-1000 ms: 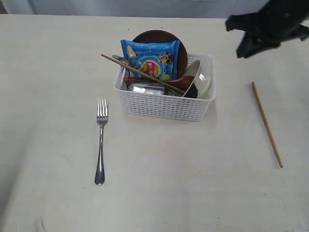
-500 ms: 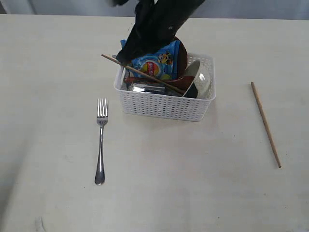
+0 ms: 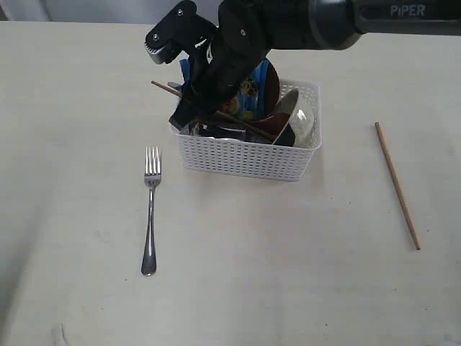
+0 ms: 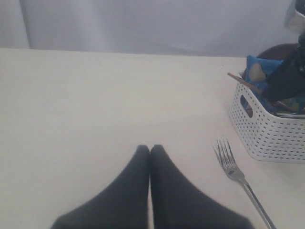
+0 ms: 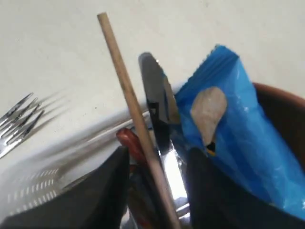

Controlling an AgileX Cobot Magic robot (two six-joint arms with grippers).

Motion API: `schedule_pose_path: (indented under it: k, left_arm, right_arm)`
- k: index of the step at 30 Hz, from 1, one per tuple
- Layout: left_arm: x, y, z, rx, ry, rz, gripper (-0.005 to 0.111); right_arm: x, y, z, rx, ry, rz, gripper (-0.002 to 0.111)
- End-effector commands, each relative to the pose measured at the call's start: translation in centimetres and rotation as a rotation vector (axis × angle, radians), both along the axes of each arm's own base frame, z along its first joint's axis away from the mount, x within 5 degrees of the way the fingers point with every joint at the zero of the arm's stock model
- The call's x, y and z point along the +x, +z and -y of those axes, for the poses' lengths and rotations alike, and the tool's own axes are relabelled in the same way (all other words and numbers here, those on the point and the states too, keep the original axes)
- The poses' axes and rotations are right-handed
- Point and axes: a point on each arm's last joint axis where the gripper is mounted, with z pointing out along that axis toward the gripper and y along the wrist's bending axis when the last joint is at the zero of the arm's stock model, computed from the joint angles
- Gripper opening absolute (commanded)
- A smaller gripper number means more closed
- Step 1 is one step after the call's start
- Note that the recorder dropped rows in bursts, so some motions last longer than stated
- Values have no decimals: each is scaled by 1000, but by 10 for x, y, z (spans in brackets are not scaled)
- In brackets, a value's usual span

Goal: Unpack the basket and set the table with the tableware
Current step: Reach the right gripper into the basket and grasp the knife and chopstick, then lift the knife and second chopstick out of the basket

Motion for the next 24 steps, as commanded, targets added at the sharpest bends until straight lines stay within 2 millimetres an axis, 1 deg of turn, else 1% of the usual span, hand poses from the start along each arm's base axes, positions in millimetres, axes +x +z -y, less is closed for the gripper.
schedule_pose_path:
  k: [1, 5, 7, 9, 11, 13, 16, 24]
  left_arm:
    - [0, -1, 0, 1, 1, 4, 0]
    - [0, -1, 0, 1, 1, 4, 0]
    - [0, -1, 0, 1, 1, 4, 0]
    - [0, -1, 0, 1, 1, 4, 0]
    - [0, -1, 0, 1, 1, 4, 0]
    - [0, -1, 0, 1, 1, 4, 0]
    - [0, -1, 0, 1, 1, 4, 0]
    - [0, -1, 0, 1, 1, 4, 0]
  right_arm:
    - [3, -7, -3, -2, 10, 13, 38]
    - [5, -25, -5, -12, -5, -16, 38]
    - [5, -25, -5, -11, -5, -15, 32]
    - [5, -24, -5, -11, -5, -15, 18]
    - [6, -21, -5, -17, 0, -6, 0]
    - [6, -18, -4, -19, 3, 0, -1]
    - [4, -7, -5, -5, 8, 20, -1]
    - [-3, 37, 1, 54, 5, 86, -1]
